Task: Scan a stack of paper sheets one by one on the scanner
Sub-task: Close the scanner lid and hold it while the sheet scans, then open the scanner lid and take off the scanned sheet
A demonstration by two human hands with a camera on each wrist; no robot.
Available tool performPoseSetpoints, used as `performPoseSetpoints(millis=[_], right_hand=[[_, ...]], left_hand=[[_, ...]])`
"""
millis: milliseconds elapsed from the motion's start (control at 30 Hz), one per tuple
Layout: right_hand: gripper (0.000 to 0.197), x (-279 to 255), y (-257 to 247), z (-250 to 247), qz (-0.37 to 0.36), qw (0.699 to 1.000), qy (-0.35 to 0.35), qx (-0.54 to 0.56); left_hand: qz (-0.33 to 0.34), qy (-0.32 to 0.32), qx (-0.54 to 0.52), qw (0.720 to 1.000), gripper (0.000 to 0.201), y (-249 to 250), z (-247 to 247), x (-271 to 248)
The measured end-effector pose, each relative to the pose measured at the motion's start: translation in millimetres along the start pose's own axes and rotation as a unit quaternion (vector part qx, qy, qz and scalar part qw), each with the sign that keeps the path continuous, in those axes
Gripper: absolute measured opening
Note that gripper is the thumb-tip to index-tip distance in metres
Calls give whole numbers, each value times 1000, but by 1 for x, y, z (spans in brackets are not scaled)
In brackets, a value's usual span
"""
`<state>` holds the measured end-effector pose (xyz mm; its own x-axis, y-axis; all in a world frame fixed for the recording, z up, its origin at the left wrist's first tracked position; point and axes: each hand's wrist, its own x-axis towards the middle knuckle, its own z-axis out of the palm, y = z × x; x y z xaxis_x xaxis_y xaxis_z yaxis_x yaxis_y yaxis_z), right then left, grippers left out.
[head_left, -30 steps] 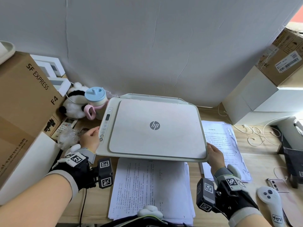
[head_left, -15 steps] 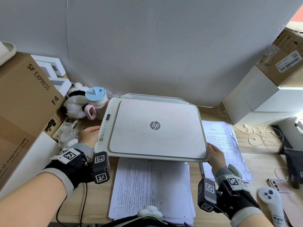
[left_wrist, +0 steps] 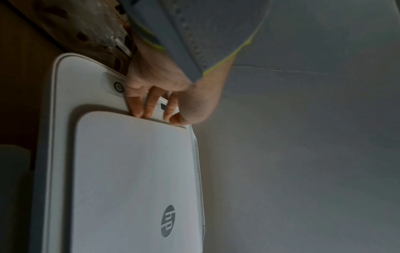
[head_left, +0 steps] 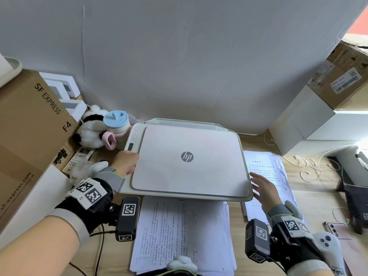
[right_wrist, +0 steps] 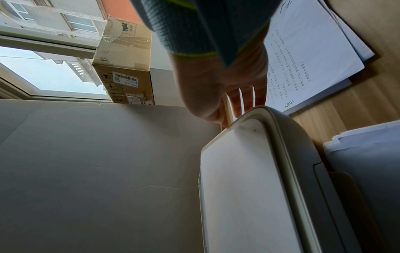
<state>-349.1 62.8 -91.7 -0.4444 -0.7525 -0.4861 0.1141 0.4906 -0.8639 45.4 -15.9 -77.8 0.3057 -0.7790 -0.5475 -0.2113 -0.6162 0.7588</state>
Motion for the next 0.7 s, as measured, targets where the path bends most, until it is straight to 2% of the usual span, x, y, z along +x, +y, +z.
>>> performPoseSetpoints(millis=[67, 167, 233, 367, 467, 700], right_hand=[[33, -1, 0, -1, 5, 1000, 7, 9], [35, -2, 0, -4, 10, 999, 24, 28], [33, -2, 0, -5, 5, 998, 44, 45], [36, 1, -6, -5, -8, 996, 71, 53], [35, 1, -13, 0, -18, 996, 66, 55], [33, 5, -18, 7, -41, 998, 49, 30]], left_hand=[[-40, -8, -20, 999, 17, 6, -1, -5], [-44, -47, -56, 996, 18, 15, -8, -7], [-22, -67, -113, 991, 15, 28, -16, -4], [24, -59, -247, 967, 2, 75, -27, -7], [56, -56, -326, 942, 19, 113, -29, -6], [120, 11, -247, 962, 22, 160, -13, 10]])
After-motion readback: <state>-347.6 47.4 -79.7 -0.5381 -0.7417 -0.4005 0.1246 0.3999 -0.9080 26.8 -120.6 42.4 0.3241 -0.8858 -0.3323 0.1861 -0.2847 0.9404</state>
